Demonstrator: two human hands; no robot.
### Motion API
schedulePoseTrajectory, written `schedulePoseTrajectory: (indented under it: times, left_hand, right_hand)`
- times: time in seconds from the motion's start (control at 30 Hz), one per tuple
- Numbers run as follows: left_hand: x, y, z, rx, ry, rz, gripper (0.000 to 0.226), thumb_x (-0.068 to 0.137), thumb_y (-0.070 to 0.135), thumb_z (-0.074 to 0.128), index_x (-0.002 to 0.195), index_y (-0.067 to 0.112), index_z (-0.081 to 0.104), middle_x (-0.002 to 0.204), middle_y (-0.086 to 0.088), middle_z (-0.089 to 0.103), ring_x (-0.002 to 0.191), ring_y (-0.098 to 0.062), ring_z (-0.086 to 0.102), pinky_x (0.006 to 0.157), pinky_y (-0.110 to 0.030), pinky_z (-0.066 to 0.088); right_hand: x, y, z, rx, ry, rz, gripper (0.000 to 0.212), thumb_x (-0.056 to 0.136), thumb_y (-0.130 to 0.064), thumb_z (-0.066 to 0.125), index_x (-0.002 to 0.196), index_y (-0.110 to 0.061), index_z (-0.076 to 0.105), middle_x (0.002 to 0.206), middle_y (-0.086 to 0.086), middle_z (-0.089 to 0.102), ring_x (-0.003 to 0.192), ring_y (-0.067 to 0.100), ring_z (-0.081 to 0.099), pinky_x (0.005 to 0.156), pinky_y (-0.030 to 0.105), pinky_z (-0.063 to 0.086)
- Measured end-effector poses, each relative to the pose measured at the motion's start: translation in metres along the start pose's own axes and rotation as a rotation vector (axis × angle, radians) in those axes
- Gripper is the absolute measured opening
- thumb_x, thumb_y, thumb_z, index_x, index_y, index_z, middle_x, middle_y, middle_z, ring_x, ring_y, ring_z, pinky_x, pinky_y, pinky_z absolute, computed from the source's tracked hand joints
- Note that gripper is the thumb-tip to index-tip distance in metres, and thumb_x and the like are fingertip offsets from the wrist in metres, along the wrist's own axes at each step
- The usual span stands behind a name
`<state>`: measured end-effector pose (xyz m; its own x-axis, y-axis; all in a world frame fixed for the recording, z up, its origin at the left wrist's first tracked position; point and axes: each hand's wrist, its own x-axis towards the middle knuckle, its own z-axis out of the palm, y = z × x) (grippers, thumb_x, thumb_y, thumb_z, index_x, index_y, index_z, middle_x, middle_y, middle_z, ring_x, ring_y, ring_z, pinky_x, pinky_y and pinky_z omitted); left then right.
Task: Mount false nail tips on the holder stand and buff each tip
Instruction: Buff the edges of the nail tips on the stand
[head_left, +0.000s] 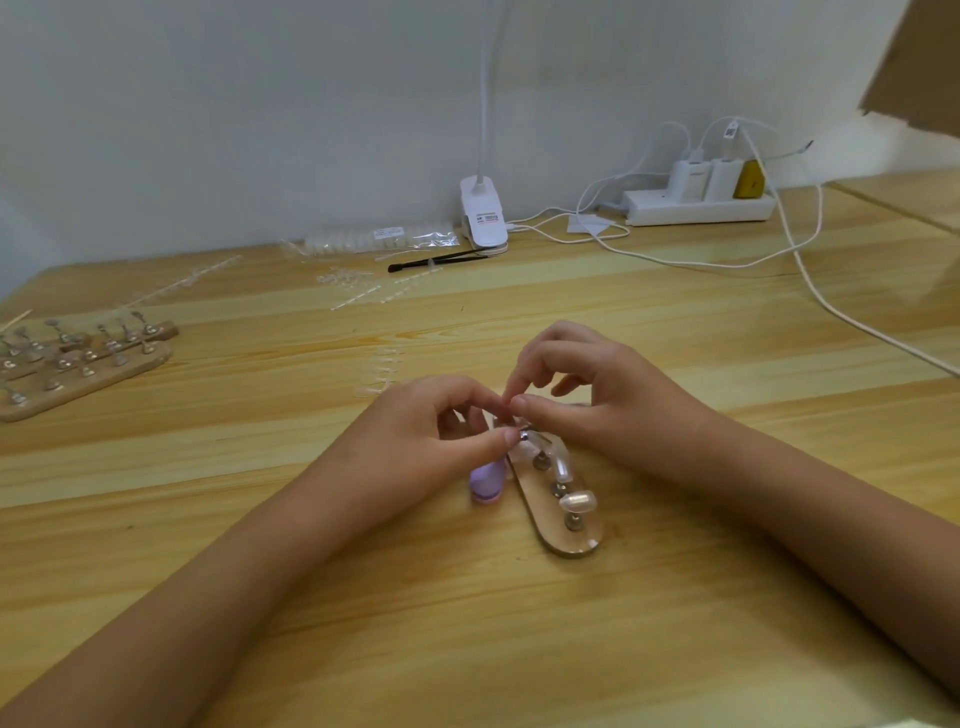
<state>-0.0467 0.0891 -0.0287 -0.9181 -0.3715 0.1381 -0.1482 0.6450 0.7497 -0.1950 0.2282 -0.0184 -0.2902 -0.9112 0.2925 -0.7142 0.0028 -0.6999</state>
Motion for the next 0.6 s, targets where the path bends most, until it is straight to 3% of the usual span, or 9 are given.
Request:
schedulePoseTrajectory:
  times: [0.1,0.2,0.3,0.47,0.6]
  left_hand:
    - [0.001,0.0,-0.003,-0.007,-0.043,-0.021,0.027,0.073,0.054,0.078,0.096,0.043,0.07,0.091,0.019,0.069,0.081,-0.002,0.066,0.075,-0.022,0.054]
    - [0.002,-0.002,-0.011,0.022,-0.131,-0.04,0.047,0.062,0.067,0.075,0.105,0.051,0.066,0.098,0.022,0.066,0.092,0.0,0.063,0.082,-0.022,0.053]
    - [0.001,-0.002,-0.018,0.067,-0.206,-0.046,0.045,0.068,0.054,0.08,0.11,0.052,0.064,0.101,0.027,0.062,0.094,0.003,0.058,0.08,-0.015,0.048]
    - [0.0,-0.002,-0.024,-0.018,-0.188,-0.083,0.026,0.079,0.024,0.081,0.1,0.035,0.071,0.085,0.021,0.067,0.071,0.004,0.058,0.067,-0.011,0.048]
    - [0.0,0.002,-0.023,-0.07,-0.102,-0.053,0.025,0.081,0.021,0.078,0.099,0.037,0.069,0.095,0.02,0.069,0.081,-0.002,0.065,0.078,-0.02,0.055]
  right_hand:
    - [0.0,0.001,-0.001,0.0,0.0,0.003,0.009,0.09,-0.022,0.067,0.095,-0.018,0.073,0.104,-0.006,0.057,0.101,0.011,0.057,0.089,0.031,0.05]
    - [0.0,0.002,-0.002,0.005,0.009,-0.001,0.008,0.091,-0.024,0.065,0.094,-0.021,0.072,0.105,-0.008,0.058,0.102,0.008,0.057,0.089,0.028,0.049]
    - [0.0,0.002,-0.003,0.02,0.014,-0.01,0.007,0.091,-0.024,0.065,0.092,-0.023,0.072,0.105,-0.011,0.059,0.103,0.006,0.057,0.088,0.024,0.048]
    - [0.002,0.001,-0.005,0.056,0.059,-0.023,0.008,0.09,-0.021,0.065,0.09,-0.025,0.072,0.103,-0.012,0.061,0.103,0.008,0.059,0.089,0.031,0.05]
    - [0.002,0.0,-0.008,0.146,0.103,-0.021,0.011,0.089,-0.023,0.063,0.096,-0.03,0.068,0.101,-0.014,0.064,0.101,0.006,0.061,0.087,0.026,0.052]
